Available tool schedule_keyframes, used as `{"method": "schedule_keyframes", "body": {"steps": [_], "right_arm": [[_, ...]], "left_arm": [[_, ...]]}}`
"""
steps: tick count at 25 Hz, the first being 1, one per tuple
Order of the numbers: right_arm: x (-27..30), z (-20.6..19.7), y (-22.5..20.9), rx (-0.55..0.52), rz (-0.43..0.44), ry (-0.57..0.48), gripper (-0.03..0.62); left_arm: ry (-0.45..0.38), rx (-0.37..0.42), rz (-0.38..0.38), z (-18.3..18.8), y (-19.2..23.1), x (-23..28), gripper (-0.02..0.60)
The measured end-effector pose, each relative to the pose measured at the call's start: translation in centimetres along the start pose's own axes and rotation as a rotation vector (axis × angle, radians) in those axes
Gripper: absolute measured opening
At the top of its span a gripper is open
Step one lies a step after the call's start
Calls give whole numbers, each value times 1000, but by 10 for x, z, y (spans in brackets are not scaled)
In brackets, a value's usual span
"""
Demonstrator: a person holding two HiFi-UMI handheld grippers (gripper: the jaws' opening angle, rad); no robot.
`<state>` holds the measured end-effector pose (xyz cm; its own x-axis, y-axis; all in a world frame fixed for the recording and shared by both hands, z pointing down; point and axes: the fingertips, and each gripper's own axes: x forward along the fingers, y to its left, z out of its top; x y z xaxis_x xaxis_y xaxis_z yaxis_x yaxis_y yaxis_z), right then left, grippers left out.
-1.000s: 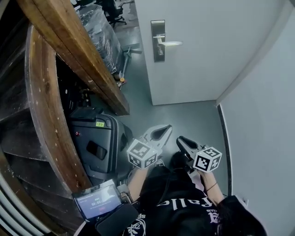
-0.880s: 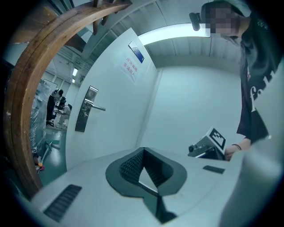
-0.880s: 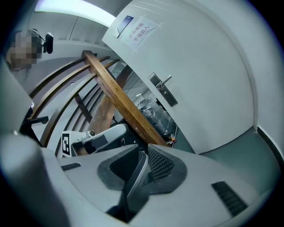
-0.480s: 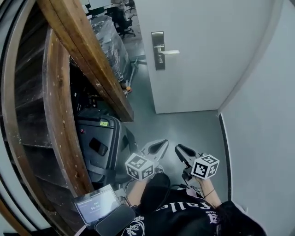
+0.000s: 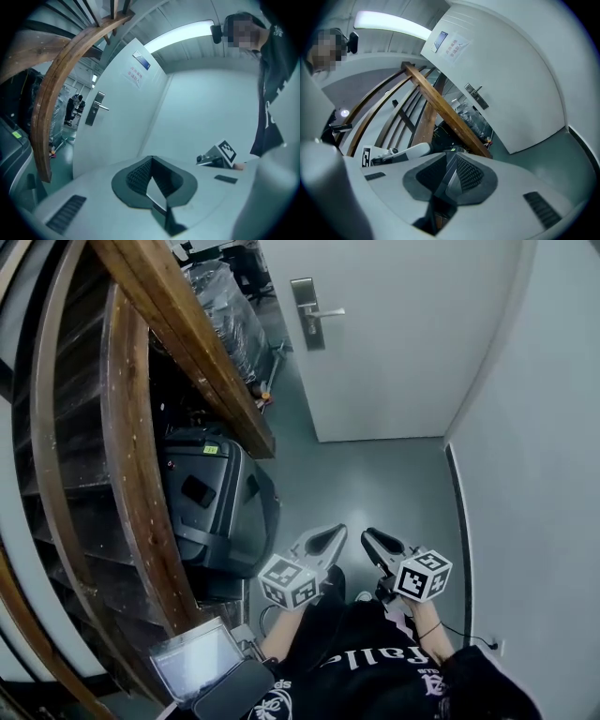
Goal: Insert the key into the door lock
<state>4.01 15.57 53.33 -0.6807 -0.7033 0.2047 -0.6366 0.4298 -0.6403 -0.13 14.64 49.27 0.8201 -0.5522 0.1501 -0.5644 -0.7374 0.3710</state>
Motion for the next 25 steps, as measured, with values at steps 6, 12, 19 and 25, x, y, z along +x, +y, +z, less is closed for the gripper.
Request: {"method": "schedule_keyframes", "body": {"steps": [6, 12, 19, 25], "right_arm": [[-21, -41, 31, -16, 72, 51, 75], [-32, -57, 50, -52, 93, 69, 75], [-35, -65, 62, -79, 53, 56, 75], [-27, -78, 87, -68, 9, 34, 75]], "left_arm": [[-11, -7, 80, -28, -28, -42, 5], [-31, 44, 127, -28, -39, -65, 5], [-16, 87, 101, -34, -38, -78, 5], [-13, 95, 67, -32, -31, -111, 5]]}}
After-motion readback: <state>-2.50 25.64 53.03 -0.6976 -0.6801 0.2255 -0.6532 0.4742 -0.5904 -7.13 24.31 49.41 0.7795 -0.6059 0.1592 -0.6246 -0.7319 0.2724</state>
